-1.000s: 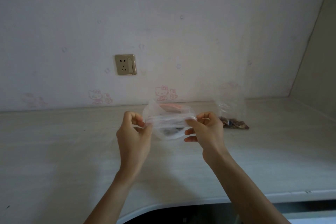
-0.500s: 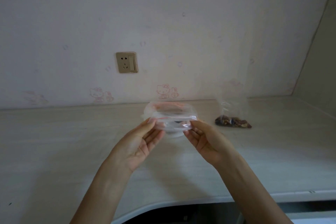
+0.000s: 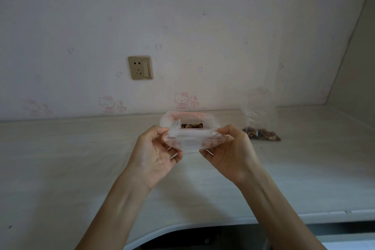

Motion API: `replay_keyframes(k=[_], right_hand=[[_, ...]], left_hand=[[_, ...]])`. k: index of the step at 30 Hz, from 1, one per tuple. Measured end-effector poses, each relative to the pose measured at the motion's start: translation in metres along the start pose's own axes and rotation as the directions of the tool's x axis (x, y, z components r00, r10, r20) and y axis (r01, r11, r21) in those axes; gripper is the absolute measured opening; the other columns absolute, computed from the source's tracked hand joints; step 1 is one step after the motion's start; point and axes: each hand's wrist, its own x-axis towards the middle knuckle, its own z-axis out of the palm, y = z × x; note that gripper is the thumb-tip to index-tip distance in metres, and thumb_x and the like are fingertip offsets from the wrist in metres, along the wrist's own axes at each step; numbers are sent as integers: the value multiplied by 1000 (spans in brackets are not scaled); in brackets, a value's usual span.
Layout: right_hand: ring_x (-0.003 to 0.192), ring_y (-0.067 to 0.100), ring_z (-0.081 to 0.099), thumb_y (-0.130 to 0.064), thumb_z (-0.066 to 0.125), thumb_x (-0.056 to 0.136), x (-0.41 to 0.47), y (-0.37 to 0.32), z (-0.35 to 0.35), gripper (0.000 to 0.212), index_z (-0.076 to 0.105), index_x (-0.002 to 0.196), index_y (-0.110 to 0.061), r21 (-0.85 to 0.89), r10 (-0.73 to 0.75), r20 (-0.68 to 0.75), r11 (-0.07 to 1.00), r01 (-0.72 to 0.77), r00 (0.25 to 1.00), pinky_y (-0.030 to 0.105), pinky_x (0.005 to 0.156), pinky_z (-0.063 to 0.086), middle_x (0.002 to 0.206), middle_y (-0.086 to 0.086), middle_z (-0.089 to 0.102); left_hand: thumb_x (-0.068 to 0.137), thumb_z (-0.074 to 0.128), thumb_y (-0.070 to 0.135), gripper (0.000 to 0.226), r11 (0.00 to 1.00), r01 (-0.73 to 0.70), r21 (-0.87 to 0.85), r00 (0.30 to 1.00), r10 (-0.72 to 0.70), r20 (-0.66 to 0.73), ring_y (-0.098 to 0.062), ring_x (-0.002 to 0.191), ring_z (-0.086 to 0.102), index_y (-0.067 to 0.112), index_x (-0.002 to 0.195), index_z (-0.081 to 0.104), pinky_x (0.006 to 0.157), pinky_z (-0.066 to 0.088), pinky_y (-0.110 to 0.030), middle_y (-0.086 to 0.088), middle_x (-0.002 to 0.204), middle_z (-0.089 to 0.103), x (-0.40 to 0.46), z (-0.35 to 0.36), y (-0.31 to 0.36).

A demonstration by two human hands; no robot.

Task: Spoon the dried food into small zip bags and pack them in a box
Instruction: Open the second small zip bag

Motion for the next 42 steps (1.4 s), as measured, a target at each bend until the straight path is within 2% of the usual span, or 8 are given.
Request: replay_keyframes(k=[5,9,12,20,25,30,36,42], right_hand=[[104,26,66,-14,66,76,-2,0,-7,53,65,126,3,-189,-39,154,980,68,987,35,88,53,117,17,70],[95,20,71,0,72,73,0,5,-13,24,79,94,-9,-400,-147,106,899,177,983,34,85,56,104,11,76],[83,13,73,11,62,84,0,13,-9,39,82,73,-22,-464,-220,71,856,228,973,33,81,58,90,2,79],[55,16,67,-11,65,96,8,16,-3,8,65,91,-5,-581,-346,-283,804,127,895,44,76,65,69,6,66],[60,20,62,-7,62,94,9,3,-4,6,60,95,-2,-800,-454,-248,594,83,856,46,68,63,75,10,62],[79,17,55,10,59,81,6,-10,1,22,54,85,-11,-966,-555,38,191,172,831,32,65,47,89,3,58],[106,20,62,21,44,78,-2,-18,8,50,68,77,-23,-944,-383,328,-172,283,864,24,85,53,111,5,66],[78,16,66,0,47,93,10,-15,12,37,79,102,-16,-909,-169,161,-408,79,972,28,71,56,110,6,73]], left_hand=[[59,78,19,23,977,-102,189,990,82,113,-17,81,66,15,82,78,78,50,-33,-7,94,72,-6,-3,-1],[50,86,19,26,707,-382,596,884,468,11,-13,70,65,10,71,74,72,56,-29,-3,75,72,-3,1,-16],[56,86,25,30,599,-429,676,778,626,-61,-9,63,63,7,71,68,60,57,-25,0,65,68,4,2,-27],[93,68,8,14,422,-408,810,647,759,-70,-14,56,70,16,91,57,68,63,-54,6,82,65,13,-6,-33],[72,65,-19,47,-178,-396,901,512,772,378,-12,101,60,21,94,50,78,49,-31,7,114,50,5,-10,-20],[73,48,-18,52,-464,-448,764,662,401,633,-2,122,51,31,77,62,77,37,-18,20,134,56,5,-2,-9],[85,62,16,24,-424,-291,857,787,404,467,-18,93,62,35,98,67,71,44,-31,19,105,53,15,0,-9],[78,83,54,35,-454,-131,881,908,302,291,-9,80,59,29,97,67,56,34,-16,11,98,59,34,3,-4]])
